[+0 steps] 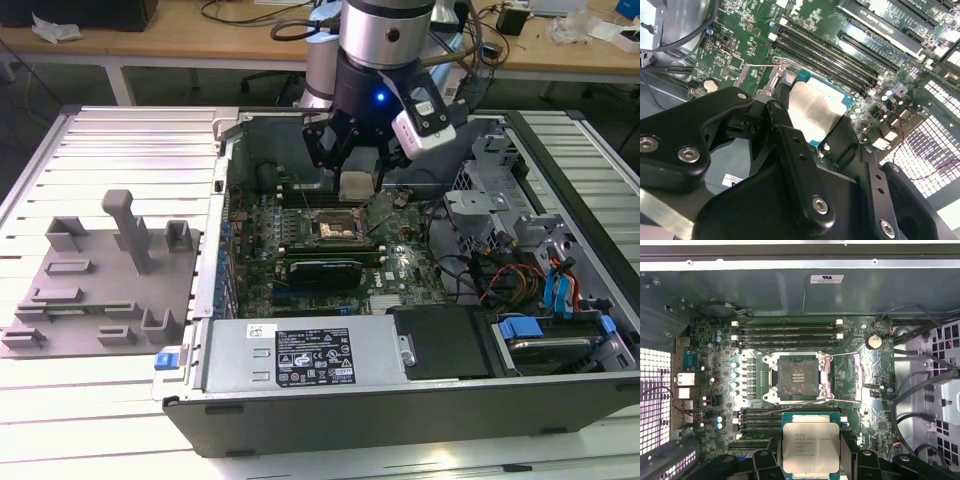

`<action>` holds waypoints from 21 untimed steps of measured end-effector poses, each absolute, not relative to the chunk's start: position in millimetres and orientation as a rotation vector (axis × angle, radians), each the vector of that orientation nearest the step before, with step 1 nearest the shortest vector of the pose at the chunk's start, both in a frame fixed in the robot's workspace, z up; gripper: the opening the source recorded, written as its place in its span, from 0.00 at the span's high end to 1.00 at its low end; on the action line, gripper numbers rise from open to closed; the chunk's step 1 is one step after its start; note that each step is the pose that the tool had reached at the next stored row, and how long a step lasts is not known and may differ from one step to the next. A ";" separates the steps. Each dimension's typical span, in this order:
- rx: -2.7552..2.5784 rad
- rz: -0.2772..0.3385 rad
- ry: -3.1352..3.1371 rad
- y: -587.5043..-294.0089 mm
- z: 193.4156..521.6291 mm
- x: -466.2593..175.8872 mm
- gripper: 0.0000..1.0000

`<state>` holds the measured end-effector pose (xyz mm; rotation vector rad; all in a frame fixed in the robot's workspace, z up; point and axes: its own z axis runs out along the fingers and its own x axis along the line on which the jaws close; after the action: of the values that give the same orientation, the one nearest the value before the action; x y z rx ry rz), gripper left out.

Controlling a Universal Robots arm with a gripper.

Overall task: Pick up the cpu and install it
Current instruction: 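Pick up the cpu and move it towards the insertion slot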

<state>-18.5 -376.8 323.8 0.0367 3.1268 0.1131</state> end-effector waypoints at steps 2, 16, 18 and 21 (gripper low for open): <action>0.036 0.116 3.127 -376.0 322.0 -18.5 0.45; 0.034 0.128 3.124 -366.6 308.2 -19.6 0.45; 0.034 0.129 3.124 -363.8 305.9 -19.6 0.45; 0.034 0.132 3.124 -361.2 302.7 -19.9 0.45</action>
<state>-19.9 -361.2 302.7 0.0338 3.1243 0.1321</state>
